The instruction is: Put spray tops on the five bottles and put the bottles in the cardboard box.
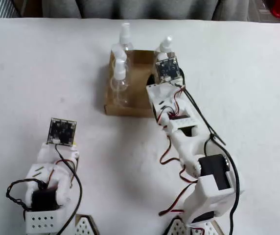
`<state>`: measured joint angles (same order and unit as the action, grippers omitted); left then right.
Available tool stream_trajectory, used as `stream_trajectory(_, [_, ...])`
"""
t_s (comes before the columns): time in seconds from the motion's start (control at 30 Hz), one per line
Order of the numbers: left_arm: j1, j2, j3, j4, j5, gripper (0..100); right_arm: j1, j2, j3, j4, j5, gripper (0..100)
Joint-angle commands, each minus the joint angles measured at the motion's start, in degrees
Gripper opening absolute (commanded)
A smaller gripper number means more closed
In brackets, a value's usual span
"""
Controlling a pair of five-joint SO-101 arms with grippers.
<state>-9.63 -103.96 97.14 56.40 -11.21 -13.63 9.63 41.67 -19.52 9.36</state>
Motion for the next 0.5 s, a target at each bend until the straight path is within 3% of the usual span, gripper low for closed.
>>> stream_trajectory(0.0, [0.7,-0.6,-0.1,-0.4,-0.4,2,-0.6,-1.4,-1.8,-0.5,0.7,27.9])
stream_trajectory(0.47, [0.7,-0.6,-0.1,-0.4,-0.4,2,-1.4,-8.2,2.2,-4.4,0.2,27.9])
